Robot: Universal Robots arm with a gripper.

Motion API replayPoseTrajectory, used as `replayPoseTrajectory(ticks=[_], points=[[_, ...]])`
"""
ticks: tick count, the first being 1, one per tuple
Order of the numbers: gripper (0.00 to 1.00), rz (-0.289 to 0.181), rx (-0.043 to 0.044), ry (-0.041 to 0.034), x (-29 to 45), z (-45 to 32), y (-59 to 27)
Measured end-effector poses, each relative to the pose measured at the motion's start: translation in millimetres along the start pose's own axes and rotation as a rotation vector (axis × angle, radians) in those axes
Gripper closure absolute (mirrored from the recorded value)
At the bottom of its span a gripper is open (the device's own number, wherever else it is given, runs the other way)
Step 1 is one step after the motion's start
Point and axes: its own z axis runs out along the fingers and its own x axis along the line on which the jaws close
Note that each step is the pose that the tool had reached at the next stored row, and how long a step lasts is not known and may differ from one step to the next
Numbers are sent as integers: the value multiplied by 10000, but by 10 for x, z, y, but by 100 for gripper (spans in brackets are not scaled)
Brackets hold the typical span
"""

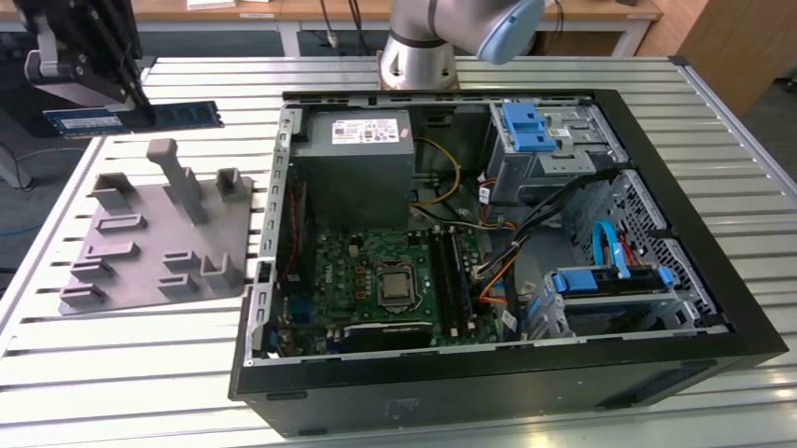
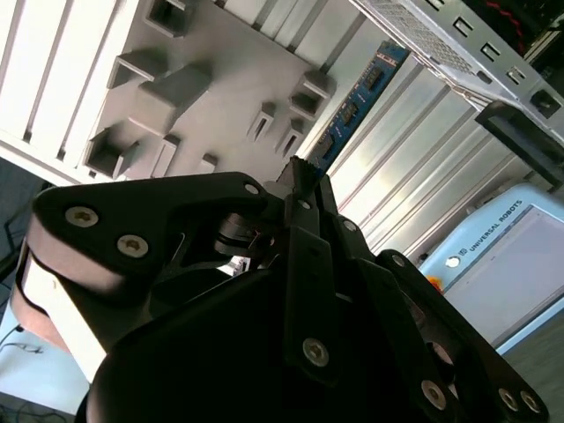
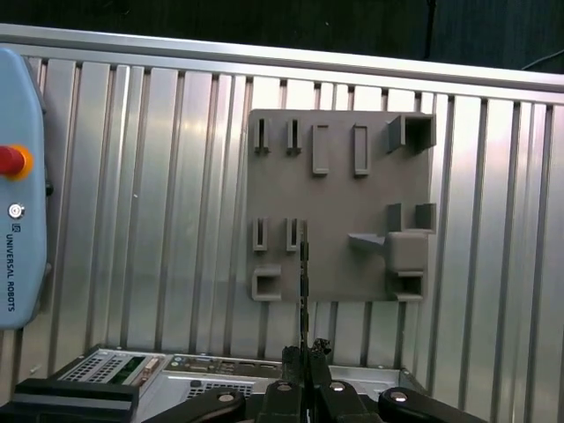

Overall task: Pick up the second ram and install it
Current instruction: 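Pick up the second ram and move it above second insertion slot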

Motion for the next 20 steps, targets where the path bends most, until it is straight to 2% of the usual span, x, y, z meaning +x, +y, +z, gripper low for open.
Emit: replayPoseTrajectory(ticks=[20], points=[[86,0,-24,-1,35,-3,-511]])
